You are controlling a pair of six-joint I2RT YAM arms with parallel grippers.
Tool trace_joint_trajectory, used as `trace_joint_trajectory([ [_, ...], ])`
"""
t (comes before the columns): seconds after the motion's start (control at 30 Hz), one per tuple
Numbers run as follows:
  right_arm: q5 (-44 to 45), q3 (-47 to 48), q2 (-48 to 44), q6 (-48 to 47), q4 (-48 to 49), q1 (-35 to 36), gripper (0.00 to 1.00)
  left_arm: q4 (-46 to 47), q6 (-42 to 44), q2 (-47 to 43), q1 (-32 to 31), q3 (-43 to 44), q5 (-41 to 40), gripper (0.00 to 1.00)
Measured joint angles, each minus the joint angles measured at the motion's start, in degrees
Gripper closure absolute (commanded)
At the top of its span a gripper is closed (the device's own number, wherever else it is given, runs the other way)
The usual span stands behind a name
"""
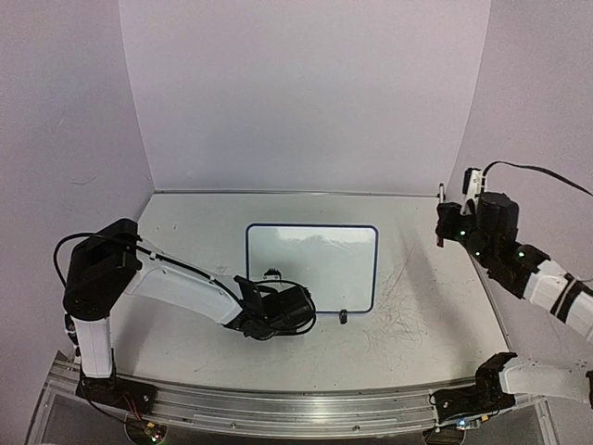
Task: Write a sentence on the whiteboard
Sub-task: Move the whiteboard to the center of the board.
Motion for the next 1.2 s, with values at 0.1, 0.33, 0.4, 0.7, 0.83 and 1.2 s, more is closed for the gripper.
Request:
trace_joint_trajectory([
  [0.1, 0.29, -0.03, -7.16, 0.00, -1.46, 0.00, 1.00, -0.71, -0.87, 2.74, -0.41, 3.67, -0.48, 1.00],
  [0.33, -3.94, 0.70, -11.31, 0.21, -7.41, 0.00, 1.00, -2.32, -4.83, 7.11, -1.11, 9.79, -2.02, 1.00],
  [0.4, -5.49, 0.98, -11.65, 0.42, -9.03, 0.00, 1.00, -2.54, -5.94, 8.00, -1.35, 11.05, -2.60, 1.00],
  [0.7, -12.76, 1.96, -14.28, 2.34, -11.29, 0.00, 1.00, -0.73, -6.68, 15.37, -2.68, 21.53, -2.67, 1.00],
  [0.83, -15.18, 1.95, -14.56, 3.02, -11.60, 0.00, 1.00, 0.08, -6.72, 17.95, -3.46, 25.38, -2.34, 1.00],
  [1.2, -17.67, 1.56, -14.80, 3.43, -12.33, 0.00, 1.00, -4.63, -7.34, 21.10, -4.90, 31.00, -4.59, 0.77],
])
